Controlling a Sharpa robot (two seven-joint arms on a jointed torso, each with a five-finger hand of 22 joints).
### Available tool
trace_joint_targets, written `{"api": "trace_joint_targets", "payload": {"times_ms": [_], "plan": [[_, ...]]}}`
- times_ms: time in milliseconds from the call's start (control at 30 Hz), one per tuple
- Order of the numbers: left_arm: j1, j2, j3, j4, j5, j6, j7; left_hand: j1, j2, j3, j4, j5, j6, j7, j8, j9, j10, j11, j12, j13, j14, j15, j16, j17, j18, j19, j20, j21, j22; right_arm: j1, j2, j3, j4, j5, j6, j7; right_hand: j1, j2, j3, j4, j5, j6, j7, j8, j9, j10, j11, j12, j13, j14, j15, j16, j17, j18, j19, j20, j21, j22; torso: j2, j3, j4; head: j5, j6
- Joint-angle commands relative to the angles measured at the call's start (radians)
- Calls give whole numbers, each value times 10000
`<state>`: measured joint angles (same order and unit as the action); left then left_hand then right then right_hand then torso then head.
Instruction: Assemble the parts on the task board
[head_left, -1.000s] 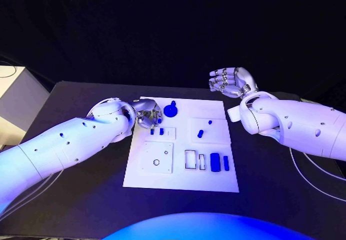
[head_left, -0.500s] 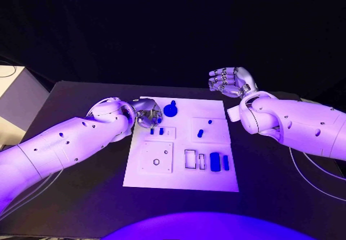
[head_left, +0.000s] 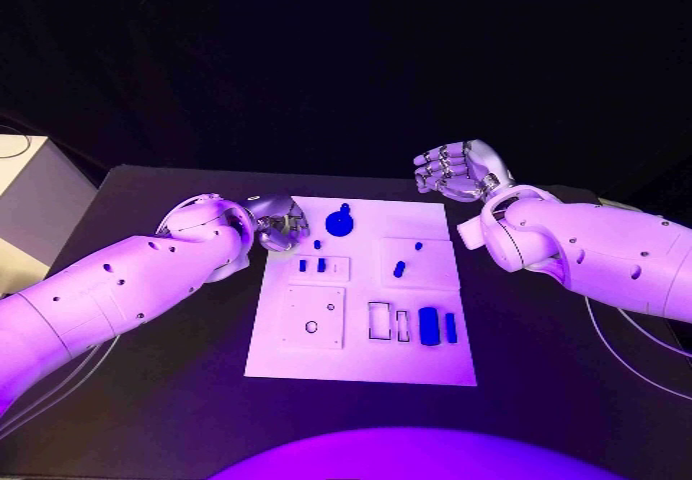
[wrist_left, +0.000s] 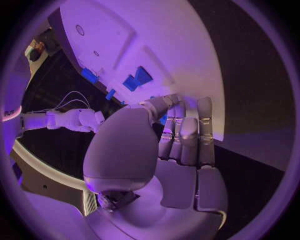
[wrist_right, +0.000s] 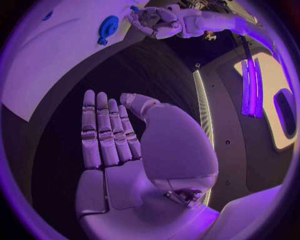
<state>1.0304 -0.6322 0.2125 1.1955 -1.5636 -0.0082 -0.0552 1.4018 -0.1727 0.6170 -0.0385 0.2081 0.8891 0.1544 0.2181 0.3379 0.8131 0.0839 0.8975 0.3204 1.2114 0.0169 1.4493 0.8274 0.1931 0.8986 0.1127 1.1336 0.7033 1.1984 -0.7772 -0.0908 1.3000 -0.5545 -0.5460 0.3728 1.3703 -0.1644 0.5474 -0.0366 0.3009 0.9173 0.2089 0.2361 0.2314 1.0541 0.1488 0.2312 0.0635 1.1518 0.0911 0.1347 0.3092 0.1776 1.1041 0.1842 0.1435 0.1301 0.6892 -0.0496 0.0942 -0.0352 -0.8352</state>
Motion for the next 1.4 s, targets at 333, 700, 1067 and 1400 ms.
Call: {"api": "trace_joint_targets", "payload": {"times_ms": [333, 700, 1067, 1400], "plan": [[-30, -716, 450, -176, 4372, -1015, 647, 47, -47, 93, -32, 10, -91, 262, 77, -181, -406, 294, -643, -679, -2275, 242, -1944, -3614, -79, -662, 227, -452, -191, -14, -371, 3, -22, -5758, 2100, -1179, 156, 192, -924, -513, -182, 920, -324, -175, -206, 1371, -491, -970, -1, 2637, -836, 1126, 728, -41, 1292, -970, 2863, 1878, -45, -25, -7, -218, 168], [-126, -1845, 589, 955, 8314, 218, 2507, -696, -227, -849, 829, 3, -387, 388, 98, -322, -615, 468, -1276, -1281, -2652, 493, -2944, -4073, -67, -765, 527, -1982, -1245, -97, -693, 3, 658, -9630, 2557, -3861, -759, -613, -101, 105, -397, 1097, -484, -551, -316, 1799, -660, -1675, 38, 3377, -1045, 4981, 3384, -107, 2322, -1055, 5573, 4155, -68, -60, -25, -430, 186], [-503, -2750, 604, 2130, 12219, 361, 3101, -396, -362, -1129, 1541, -8, -267, 355, 487, -473, 1470, 558, -5226, -2580, -2507, 673, -7454, -5574, -100, -73, 752, -5663, -3867, -252, -831, -1, 1128, -11013, 3123, -4643, -879, -1093, -147, 681, -625, 730, -494, -753, -231, 1102, -576, -1681, 20, 3579, -939, 9981, 7295, -728, 3421, -954, 9300, 8375, -56, -57, -57, -456, 139], [-646, -2921, 632, 2392, 12539, 274, 3213, -314, -354, -1183, 1577, -6, -248, 387, 515, -536, 1992, 584, -6208, -2558, -2295, 721, -8474, -5514, -100, 232, 799, -6408, -4408, -383, -650, -14, 1212, -11278, 2928, -4827, -695, -958, -765, 961, -921, 611, -504, -848, -204, 885, -561, -1644, 47, 3442, -906, 10683, 7660, -761, 3395, -899, 9660, 8813, -46, -43, -50, -427, 127]]}}
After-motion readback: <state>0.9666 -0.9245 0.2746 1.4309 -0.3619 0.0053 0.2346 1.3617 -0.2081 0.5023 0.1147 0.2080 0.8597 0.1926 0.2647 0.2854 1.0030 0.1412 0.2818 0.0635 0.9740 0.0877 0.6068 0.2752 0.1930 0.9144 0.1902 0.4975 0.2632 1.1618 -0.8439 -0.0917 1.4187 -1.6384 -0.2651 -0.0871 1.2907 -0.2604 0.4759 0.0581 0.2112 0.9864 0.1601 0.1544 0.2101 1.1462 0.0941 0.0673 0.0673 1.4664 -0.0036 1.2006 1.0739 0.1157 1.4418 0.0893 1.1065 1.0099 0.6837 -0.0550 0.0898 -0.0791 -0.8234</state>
